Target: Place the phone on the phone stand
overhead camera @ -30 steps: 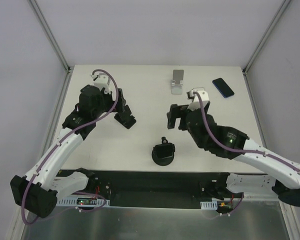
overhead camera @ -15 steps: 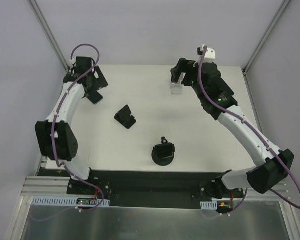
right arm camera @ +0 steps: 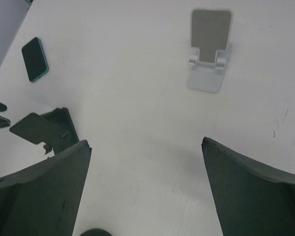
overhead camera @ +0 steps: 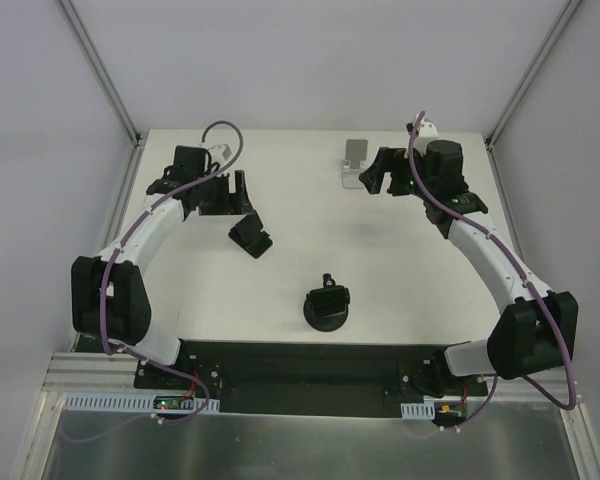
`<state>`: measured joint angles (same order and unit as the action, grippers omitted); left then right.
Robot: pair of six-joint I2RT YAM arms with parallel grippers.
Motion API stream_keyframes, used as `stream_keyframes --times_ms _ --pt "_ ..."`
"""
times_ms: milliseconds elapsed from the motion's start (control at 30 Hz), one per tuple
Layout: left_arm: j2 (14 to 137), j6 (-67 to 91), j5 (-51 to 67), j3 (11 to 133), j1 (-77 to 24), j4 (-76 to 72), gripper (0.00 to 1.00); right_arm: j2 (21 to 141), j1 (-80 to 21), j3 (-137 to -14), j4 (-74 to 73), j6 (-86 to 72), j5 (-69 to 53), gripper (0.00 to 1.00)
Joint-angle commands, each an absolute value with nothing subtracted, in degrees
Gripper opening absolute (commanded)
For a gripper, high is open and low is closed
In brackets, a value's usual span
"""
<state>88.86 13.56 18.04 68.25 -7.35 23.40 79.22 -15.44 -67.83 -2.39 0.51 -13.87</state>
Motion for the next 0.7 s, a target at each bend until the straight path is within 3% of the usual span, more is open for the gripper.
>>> stream_keyframes --times_ms 0,167,267,300,633,667 --pt "87.0 -2.6 27.6 70.3 -11.0 18.6 0.75 75.8 -15.4 -65.8 -0.3 6.6 -19.2 0.97" --pt "92.1 -6.6 25.8 75.7 -12.0 23.6 0.74 72.1 -15.5 -62.8 4.2 7.6 -21.8 0.97" --pt "93.7 -9.5 25.1 78.3 -13.1 27.1 0.64 70.0 -15.5 -60.8 6.5 8.1 -21.5 0.97" --pt "93.6 -10.4 25.1 78.5 -13.4 28.1 0.56 69.7 -15.5 -60.6 6.7 8.4 -21.4 0.97" --pt "93.0 -15.0 25.0 76.1 -14.5 30.1 0.44 70.6 -15.5 -60.4 7.1 8.9 -20.8 0.97" --pt "93.3 -15.4 24.9 76.0 -14.8 30.2 0.39 70.6 -15.5 -60.3 7.2 8.9 -20.7 0.97"
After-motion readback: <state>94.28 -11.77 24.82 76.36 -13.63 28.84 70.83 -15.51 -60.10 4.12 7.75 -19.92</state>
